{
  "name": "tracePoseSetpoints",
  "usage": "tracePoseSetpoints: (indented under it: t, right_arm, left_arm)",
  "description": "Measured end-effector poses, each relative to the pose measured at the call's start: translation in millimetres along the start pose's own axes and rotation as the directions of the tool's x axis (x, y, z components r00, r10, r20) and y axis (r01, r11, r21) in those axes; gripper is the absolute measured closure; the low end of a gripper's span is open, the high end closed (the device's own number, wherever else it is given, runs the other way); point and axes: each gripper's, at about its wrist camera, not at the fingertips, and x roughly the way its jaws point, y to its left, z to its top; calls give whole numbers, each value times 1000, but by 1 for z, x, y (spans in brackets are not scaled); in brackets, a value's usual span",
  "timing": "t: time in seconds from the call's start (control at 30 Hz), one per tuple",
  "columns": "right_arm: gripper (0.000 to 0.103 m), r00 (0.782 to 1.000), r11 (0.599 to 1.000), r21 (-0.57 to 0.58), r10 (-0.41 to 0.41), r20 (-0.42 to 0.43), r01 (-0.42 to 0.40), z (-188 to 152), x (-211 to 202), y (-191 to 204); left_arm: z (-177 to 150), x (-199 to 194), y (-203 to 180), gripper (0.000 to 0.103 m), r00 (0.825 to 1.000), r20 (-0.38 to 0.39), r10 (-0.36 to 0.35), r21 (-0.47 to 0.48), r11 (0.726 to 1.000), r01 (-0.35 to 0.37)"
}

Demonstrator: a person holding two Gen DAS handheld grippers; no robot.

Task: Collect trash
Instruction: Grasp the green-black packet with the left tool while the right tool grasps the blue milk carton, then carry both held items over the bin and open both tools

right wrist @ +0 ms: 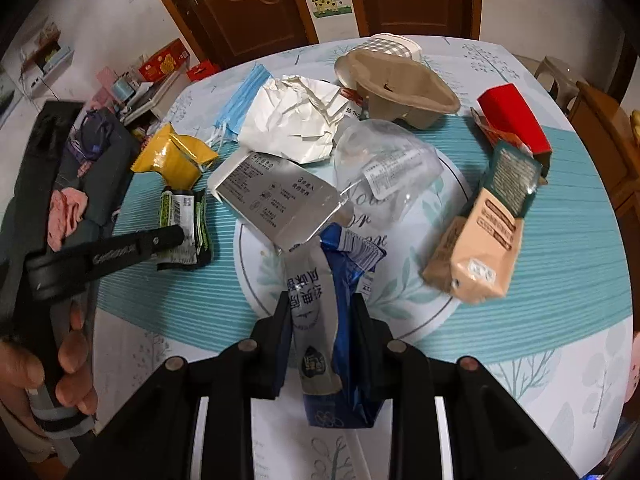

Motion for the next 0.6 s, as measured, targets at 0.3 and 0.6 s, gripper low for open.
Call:
tracePoseSetpoints:
  t: [0.3, 0.6]
  right_arm:
    - [76, 995, 995, 36, 92, 46, -93, -35, -48, -3]
    - [76, 985, 986, 41, 158, 71, -161, -103, -107, -11]
  left_arm:
    - [-64, -68, -8, 99, 996, 38, -77, 43, 996, 76]
    - [-152, -127, -38, 98, 991, 57, -122, 95, 989, 117]
